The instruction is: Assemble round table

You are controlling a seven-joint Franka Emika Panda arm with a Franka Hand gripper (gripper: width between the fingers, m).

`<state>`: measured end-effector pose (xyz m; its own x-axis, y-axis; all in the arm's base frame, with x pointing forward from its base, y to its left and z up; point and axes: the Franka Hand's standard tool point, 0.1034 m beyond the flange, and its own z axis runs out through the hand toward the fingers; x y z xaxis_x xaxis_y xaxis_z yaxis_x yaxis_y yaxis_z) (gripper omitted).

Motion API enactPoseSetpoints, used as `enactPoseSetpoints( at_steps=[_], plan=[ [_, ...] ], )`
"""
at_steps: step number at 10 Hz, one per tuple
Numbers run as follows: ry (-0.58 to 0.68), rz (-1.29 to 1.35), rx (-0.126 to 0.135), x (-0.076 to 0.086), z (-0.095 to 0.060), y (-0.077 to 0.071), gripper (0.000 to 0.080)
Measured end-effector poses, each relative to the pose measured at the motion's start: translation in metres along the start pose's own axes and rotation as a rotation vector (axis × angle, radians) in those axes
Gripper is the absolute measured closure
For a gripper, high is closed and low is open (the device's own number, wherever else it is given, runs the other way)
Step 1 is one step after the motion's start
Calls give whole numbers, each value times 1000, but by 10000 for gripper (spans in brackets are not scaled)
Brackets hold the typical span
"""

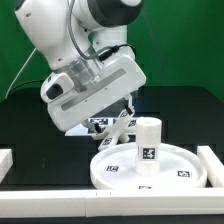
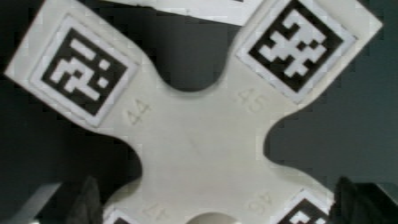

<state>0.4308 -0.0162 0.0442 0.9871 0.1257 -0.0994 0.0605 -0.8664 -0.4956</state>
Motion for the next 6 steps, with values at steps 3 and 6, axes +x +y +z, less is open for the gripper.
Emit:
enactPoseSetpoints(
  at_steps=[3,6],
  plan=[
    [-1,5,3,-1,0,2,150],
    [-15,14,12,-2,3,5,150]
  ],
)
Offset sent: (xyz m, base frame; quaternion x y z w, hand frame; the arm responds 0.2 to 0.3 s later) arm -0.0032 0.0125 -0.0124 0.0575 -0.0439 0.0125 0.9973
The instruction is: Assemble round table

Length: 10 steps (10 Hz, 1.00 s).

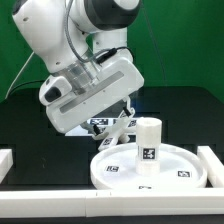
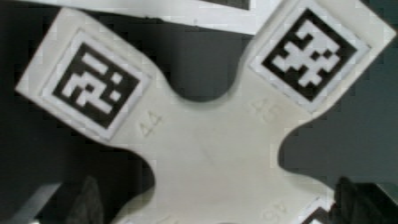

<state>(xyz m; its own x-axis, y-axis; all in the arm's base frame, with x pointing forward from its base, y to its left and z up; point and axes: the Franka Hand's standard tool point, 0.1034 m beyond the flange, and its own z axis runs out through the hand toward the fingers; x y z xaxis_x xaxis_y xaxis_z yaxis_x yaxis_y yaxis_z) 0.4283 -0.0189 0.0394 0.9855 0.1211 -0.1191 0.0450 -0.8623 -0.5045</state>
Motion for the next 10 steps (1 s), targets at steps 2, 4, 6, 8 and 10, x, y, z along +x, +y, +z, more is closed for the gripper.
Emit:
enactPoseSetpoints(
  at_steps=[2,4,6,8,10],
  plan=[
    [-1,5,-7,-2,3,2,150],
    [-1,6,-12,-1,3,3,150],
    [9,-3,-36,2,6,2,150],
    [18,-10,-58,4,7,3,150],
    [19,-9,-75,2,10,6,150]
  ],
)
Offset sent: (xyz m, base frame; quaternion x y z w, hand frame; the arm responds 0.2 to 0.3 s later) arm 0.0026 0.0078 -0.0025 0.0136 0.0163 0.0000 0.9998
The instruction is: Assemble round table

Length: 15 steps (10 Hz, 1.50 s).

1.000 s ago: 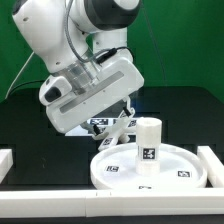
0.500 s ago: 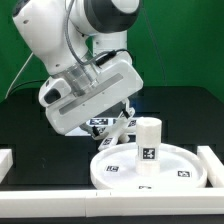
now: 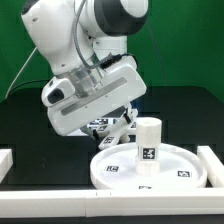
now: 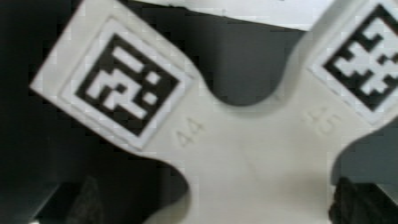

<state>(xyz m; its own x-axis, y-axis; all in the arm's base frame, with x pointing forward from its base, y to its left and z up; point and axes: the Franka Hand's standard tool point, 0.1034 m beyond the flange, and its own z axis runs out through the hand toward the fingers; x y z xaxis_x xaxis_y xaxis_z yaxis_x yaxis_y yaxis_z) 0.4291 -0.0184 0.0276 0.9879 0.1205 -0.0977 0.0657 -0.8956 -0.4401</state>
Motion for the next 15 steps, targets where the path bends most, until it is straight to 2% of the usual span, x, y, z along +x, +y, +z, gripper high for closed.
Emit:
enactPoseSetpoints(
  at_steps=[2,4,7,10,11,13,14,15],
  plan=[
    [-8,-3,-6,-5,2,-1,150],
    [-5,-7,-7,-6,-2,-3,150],
    [-33,63,-58,-9,1,-8,150],
    [-32,72,-59,-10,0,-5,150],
    [-53,104,-87,-10,-4,-8,150],
    [-57,159,-151,-3,-4,-23,150],
    [-80,192,-201,1,-3,-30,150],
    [-67,187,-219,5,-3,-30,150]
  ],
)
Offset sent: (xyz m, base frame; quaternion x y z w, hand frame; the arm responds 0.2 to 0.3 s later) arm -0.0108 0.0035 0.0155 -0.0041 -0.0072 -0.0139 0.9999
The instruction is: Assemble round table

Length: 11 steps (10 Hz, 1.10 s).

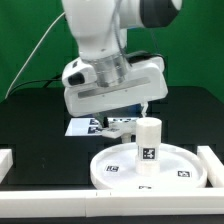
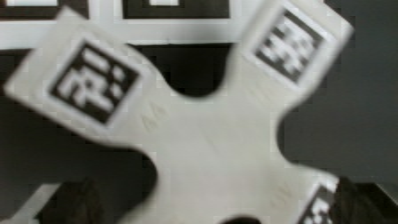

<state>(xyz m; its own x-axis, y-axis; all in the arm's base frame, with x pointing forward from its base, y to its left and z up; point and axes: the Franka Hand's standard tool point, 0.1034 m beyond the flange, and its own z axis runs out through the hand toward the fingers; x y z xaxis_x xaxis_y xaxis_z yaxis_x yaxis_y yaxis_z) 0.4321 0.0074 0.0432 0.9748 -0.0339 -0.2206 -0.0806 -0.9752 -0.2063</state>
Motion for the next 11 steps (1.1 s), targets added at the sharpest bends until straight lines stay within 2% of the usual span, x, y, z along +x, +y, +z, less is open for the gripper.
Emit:
enactPoseSetpoints(
  at_steps=[1,3,4,5,7,11],
  plan=[
    [49,25,-8,1,1,9,150],
    [39,23,-12,0,1,9,150],
    [44,21,-23,0,1,9,150],
    [55,-1,-57,1,-2,6,150],
    [74,-42,-93,2,-15,-7,150],
    [90,-47,-99,1,-16,-8,150]
  ],
)
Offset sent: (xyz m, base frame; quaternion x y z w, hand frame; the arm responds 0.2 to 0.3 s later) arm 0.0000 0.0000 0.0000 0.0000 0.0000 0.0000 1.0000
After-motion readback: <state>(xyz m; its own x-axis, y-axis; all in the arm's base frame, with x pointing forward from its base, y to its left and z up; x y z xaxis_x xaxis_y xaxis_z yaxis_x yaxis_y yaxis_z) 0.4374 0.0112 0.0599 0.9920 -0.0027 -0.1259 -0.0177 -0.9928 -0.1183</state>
